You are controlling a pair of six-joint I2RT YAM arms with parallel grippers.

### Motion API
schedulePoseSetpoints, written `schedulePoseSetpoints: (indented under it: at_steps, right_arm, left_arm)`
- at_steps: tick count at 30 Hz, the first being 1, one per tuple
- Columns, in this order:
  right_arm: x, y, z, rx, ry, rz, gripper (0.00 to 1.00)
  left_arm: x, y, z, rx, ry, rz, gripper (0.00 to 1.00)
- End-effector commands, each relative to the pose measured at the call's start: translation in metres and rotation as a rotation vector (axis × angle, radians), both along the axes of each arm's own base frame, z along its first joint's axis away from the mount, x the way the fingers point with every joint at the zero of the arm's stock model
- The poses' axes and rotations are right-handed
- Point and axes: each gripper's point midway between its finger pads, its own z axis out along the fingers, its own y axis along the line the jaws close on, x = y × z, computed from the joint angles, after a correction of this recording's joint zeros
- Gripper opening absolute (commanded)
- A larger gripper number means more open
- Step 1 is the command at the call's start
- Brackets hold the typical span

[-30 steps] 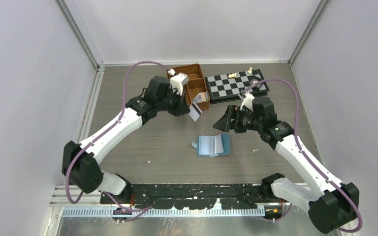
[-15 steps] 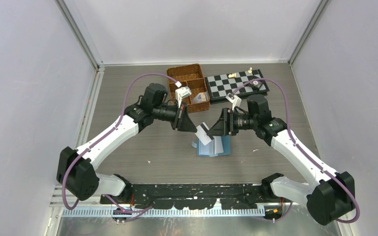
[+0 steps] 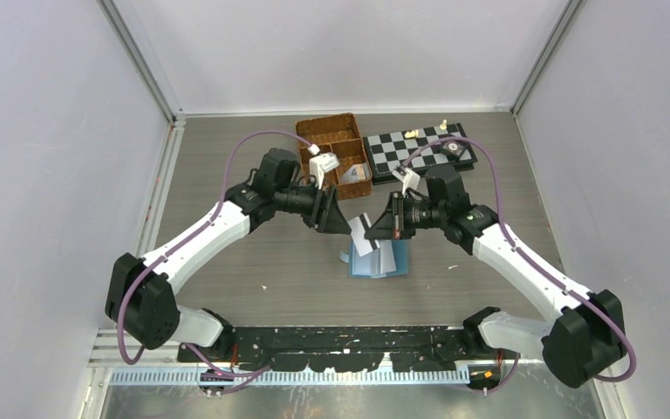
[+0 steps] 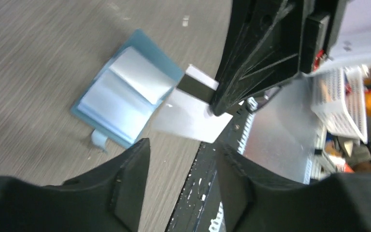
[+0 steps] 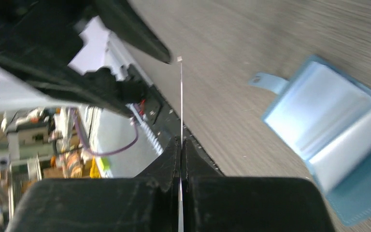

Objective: Put the credit cards into the card holder
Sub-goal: Insert the credit card into the card holder.

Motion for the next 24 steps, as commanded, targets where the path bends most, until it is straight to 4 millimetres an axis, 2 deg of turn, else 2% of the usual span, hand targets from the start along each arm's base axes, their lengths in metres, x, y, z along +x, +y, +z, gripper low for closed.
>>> schedulePoseSetpoints:
  at_steps: [1, 5, 7, 15, 19, 24]
  right_arm:
    - [0.032, -0.017, -0.04, -0.172, 0.126, -0.245, 0.01]
    - [0.034, -0.016, -0.07, -0.189, 0.234, -0.318, 0.01]
    - [0.033, -0.019, -0.083, -0.23, 0.255, -0.344, 0.01]
    - [0.029, -0.04, -0.123, -0.389, 0.323, -0.419, 0.0]
    - [0.025, -0.047, -0.132, -0.429, 0.328, -0.422, 0.01]
    - [0.021, -0.053, -0.135, -0.434, 0.332, -0.42, 0.0]
  left_arm:
    - [0.037, 0.022, -0.033, 0.19, -0.01, 0.259, 0.59]
    - [0.044, 0.038, -0.076, 0.32, 0.074, 0.388, 0.64]
    - [0.041, 0.036, -0.088, 0.319, 0.123, 0.407, 0.66]
    - [0.032, 0.014, -0.121, 0.291, 0.234, 0.386, 0.7]
    - [0.029, 0.007, -0.134, 0.305, 0.266, 0.373, 0.7]
    - [0.024, -0.002, -0.146, 0.321, 0.288, 0.356, 0.7]
